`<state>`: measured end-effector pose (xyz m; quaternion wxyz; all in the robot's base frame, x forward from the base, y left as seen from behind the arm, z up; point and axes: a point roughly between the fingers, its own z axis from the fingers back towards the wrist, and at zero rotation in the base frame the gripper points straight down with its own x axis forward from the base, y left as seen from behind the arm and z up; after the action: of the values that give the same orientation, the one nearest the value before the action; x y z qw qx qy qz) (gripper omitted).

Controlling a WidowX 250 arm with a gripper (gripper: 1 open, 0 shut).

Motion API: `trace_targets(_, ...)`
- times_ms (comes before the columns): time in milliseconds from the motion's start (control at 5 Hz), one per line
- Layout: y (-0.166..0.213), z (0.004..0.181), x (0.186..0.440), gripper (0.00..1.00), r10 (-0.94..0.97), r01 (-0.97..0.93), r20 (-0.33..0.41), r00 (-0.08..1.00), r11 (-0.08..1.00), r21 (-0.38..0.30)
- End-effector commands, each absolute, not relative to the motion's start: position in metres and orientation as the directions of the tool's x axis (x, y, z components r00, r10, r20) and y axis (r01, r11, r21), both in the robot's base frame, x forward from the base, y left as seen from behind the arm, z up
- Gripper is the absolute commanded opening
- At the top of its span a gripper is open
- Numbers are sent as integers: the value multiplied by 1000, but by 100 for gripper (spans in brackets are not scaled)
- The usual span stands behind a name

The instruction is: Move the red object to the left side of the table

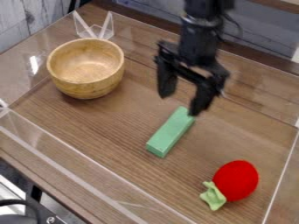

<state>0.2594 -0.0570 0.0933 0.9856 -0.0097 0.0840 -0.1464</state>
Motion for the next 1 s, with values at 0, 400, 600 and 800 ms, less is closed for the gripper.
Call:
trace_targets(0,-93,104,252,100,-422,420,-83,903,906,-43)
trace_targets(400,-137,81,236,100,-585,583,-64,808,811,-58)
trace_targets(600,-138,66,232,100,-606,603,-79,791,795,-62)
trace_targets(800,-135,56,227,100,-616,613,-90,782,787,-65)
